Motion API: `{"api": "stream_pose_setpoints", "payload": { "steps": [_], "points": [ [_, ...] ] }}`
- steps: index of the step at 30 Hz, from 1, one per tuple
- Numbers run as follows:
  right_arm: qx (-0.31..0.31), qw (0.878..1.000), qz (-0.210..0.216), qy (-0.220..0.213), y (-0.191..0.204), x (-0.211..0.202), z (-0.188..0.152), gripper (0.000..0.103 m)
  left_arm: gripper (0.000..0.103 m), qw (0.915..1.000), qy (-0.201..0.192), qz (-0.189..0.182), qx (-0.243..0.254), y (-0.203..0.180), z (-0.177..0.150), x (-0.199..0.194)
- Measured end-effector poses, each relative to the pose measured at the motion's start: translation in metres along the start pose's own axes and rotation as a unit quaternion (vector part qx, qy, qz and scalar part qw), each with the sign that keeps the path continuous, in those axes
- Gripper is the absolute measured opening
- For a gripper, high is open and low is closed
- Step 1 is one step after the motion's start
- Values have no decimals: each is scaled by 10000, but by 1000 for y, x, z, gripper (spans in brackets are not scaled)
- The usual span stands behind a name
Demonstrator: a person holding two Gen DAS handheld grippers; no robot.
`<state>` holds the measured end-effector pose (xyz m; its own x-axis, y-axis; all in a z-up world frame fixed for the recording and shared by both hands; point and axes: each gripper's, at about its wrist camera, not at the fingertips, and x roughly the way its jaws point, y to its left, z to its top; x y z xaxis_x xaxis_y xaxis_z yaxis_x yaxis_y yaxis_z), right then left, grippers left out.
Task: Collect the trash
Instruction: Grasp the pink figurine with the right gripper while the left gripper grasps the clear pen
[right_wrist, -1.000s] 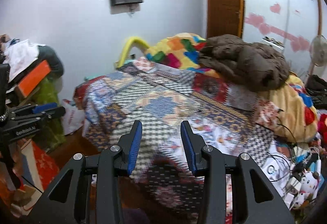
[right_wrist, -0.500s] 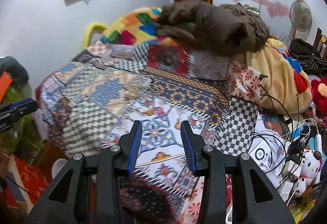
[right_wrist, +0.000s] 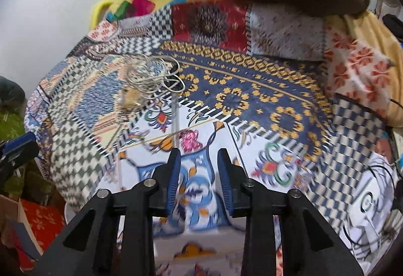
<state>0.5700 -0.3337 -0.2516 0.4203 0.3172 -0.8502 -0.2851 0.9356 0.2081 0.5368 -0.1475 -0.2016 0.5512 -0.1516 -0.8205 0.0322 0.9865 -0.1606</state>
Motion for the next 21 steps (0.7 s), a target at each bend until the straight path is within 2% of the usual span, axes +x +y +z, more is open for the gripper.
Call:
{"api": "stream_pose_setpoints", "payload": {
  "steps": [6,11,18,19,20,21],
  "points": [
    [-409,9991,-27,136,9,24,3,22,38,9998,171,-16,49,0,-4,27],
    [-850,9962,-203,-47,20,32,4,21,38,9995,288,-5,120,0,-8,39],
    [-634,9975,-130,-268,11,19,1,20,38,9992,358,-118,133,-15,-4,49],
    [-562,9979,-63,-329,10,14,1,17,38,9991,358,-141,153,-20,-3,50],
    [-472,9980,36,-416,6,6,1,0,38,9991,366,-159,169,-24,-2,52],
    [-424,9981,80,-432,4,0,1,1,38,9989,380,-197,183,-29,0,54]
  ]
}}
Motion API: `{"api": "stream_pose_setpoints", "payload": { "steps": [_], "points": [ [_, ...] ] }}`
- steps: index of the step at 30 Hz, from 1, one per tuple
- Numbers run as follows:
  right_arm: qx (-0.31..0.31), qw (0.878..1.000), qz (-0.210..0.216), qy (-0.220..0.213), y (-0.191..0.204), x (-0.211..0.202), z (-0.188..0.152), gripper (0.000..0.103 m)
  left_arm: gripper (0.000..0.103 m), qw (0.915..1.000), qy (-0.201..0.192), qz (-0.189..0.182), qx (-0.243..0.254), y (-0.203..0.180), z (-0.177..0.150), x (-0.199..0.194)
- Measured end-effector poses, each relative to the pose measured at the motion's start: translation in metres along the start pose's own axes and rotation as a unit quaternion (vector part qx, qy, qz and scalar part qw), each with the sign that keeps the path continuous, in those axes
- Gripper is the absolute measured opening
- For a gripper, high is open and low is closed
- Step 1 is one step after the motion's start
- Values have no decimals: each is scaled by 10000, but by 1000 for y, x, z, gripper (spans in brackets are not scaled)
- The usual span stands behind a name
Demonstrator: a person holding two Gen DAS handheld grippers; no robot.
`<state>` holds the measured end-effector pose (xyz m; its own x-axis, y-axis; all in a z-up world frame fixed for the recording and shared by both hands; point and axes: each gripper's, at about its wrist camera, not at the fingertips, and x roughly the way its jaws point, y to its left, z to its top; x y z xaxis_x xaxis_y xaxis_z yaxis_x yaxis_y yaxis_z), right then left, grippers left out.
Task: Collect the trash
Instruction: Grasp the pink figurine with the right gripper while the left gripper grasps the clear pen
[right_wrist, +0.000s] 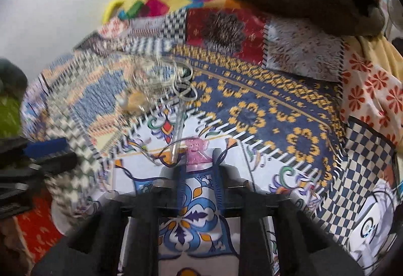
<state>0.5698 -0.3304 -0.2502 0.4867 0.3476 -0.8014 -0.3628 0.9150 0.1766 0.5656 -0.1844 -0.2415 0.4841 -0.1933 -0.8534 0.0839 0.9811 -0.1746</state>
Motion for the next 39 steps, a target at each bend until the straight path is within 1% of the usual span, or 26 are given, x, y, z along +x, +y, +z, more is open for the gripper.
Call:
{"api": "stream_pose_setpoints", "payload": {
  "steps": [4,7,9,11,13,15,17,19,24,27,30,32,34,36,38,39],
  "points": [
    [137,9996,76,-217,-10,-24,3,1,38,9999,72,-95,93,-20,8,13],
    [-101,9999,42,-37,-10,-22,5,1,38,9998,61,-57,175,-33,11,19],
    [-261,9996,-14,55,-8,-18,4,2,38,9998,42,-135,121,-36,10,20],
    [-299,9995,37,110,-7,-12,4,8,38,9999,40,-128,87,-35,8,20],
    [-207,9995,134,204,-8,-3,7,28,38,9999,32,-46,84,-32,6,19],
    [-20,9995,288,159,-11,2,10,39,38,10000,23,22,70,-27,4,16],
    [166,9991,387,97,-12,9,14,39,38,10000,18,78,34,-20,2,14],
    [216,9992,289,157,-8,21,19,39,38,9999,25,112,-23,-12,1,13],
    [-60,9993,76,351,5,45,21,39,38,9997,28,96,-207,6,0,12],
    [-167,9995,80,258,8,45,20,38,38,9997,13,71,-247,10,-2,13],
    [21,9993,240,272,1,46,21,26,38,9997,9,31,-242,10,-4,13],
    [104,9993,193,297,-3,46,22,25,38,9997,-5,-7,-236,10,-6,13],
    [-41,9995,78,288,-1,46,23,24,38,9998,-4,-39,-212,7,-6,13],
    [-337,9990,-87,296,7,49,23,24,38,9998,-3,-37,-170,5,-6,13],
    [-772,9961,-342,255,19,52,21,24,38,9999,-9,-2,-137,3,-6,13],
    [-935,9945,-438,198,23,52,19,21,38,9999,-7,4,-134,3,-6,13]
  ]
}}
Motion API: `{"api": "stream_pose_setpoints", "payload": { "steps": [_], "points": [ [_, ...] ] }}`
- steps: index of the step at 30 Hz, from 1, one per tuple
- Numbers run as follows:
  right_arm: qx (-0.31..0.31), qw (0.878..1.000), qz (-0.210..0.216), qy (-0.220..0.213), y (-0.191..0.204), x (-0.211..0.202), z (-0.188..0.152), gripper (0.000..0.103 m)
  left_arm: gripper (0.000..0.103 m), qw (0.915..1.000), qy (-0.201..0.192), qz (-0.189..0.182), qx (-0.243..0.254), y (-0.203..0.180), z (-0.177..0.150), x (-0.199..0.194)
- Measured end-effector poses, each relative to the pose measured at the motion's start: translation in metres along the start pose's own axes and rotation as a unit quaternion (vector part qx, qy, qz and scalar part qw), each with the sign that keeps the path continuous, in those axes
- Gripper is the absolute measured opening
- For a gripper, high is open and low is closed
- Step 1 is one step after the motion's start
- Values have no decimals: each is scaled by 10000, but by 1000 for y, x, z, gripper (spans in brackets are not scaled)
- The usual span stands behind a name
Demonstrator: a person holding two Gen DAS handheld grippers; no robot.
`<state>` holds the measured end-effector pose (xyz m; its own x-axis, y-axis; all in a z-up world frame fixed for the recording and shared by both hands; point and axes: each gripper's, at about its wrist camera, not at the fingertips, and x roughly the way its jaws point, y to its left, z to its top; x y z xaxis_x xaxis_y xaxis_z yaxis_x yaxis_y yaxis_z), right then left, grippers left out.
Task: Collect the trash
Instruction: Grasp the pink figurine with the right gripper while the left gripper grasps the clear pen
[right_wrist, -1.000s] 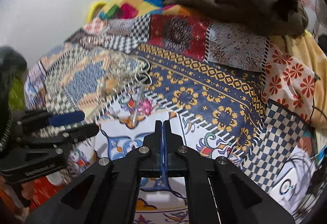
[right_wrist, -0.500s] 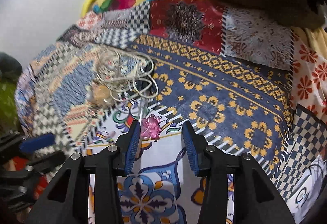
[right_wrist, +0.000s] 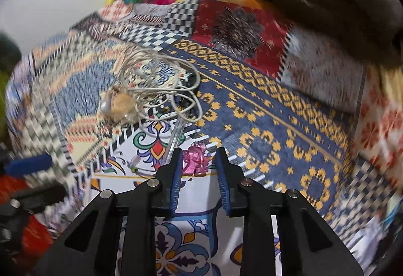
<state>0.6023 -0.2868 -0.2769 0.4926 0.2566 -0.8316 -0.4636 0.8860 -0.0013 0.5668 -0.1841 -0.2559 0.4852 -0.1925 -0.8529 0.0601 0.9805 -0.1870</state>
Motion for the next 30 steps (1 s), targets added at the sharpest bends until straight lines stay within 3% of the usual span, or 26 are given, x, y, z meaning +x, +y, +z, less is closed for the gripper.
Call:
{"api": "stream_pose_setpoints", "payload": {
  "steps": [3,7,12,21,27,30],
  "points": [
    [57,10000,67,-25,-1,1,1,21,38,10000,1,19,-24,0,0,-1],
    [700,9964,479,26,-18,-5,1,20,38,10000,-18,-20,-67,1,1,-5],
    [981,9919,727,-361,-28,-42,-1,20,38,9999,-40,-134,-39,-7,10,-8],
    [1194,9893,373,-750,-49,-91,-15,20,38,9995,111,-268,115,-48,31,27],
    [1426,9868,203,-737,-69,-99,-28,20,37,9994,95,68,337,-71,41,56],
    [1549,9851,224,-717,-78,-102,-32,20,29,9991,75,262,315,-77,43,68]
  ]
}}
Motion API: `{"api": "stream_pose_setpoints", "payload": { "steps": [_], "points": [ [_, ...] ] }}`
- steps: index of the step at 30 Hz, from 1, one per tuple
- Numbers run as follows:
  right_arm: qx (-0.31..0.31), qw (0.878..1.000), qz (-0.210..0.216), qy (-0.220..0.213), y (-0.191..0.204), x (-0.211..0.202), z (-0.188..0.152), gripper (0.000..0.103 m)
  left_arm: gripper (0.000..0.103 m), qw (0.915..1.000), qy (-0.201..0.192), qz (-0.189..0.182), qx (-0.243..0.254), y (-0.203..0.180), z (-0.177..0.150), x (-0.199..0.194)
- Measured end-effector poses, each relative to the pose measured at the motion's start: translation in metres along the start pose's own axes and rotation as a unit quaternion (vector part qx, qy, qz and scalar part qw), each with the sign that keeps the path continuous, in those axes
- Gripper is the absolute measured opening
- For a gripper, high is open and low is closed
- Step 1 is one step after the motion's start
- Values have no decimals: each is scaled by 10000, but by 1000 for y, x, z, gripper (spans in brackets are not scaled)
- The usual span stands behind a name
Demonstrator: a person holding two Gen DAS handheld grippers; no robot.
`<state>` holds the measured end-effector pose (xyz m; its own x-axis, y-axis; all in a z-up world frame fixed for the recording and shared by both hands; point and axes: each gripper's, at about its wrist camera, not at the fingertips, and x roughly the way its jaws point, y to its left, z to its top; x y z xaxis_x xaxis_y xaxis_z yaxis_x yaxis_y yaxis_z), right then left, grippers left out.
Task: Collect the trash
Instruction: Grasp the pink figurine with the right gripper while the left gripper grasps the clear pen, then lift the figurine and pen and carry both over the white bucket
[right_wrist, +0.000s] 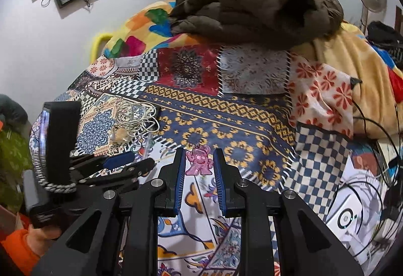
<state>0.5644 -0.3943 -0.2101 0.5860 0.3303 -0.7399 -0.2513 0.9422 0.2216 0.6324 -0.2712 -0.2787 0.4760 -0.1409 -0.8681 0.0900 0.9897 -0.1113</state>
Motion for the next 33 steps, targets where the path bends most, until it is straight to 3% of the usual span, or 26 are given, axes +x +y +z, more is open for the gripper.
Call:
{"api": "stream_pose_setpoints", "payload": {
  "steps": [5,6,7,10,15,22,33],
  "points": [
    [41,10000,-26,2,-3,-9,-4,20,18,9995,-100,178,-229,2,0,4],
    [33,10000,-21,5,-3,-11,-4,20,9,9995,-87,199,-245,4,1,4],
    [31,10000,-14,6,-3,-13,-5,20,6,9995,-32,155,-257,8,1,4],
    [-15,10000,-4,-3,2,-19,-5,20,6,9985,223,-276,-428,21,2,3],
    [-48,10000,83,7,13,-27,-4,20,6,9985,343,-345,-232,24,-13,-18],
    [-117,9998,146,-14,36,-45,-3,20,6,9990,167,-383,187,20,-33,-78],
    [-483,9983,201,-270,91,-96,-1,20,6,9984,-452,-324,26,50,-68,-190]
  ]
}}
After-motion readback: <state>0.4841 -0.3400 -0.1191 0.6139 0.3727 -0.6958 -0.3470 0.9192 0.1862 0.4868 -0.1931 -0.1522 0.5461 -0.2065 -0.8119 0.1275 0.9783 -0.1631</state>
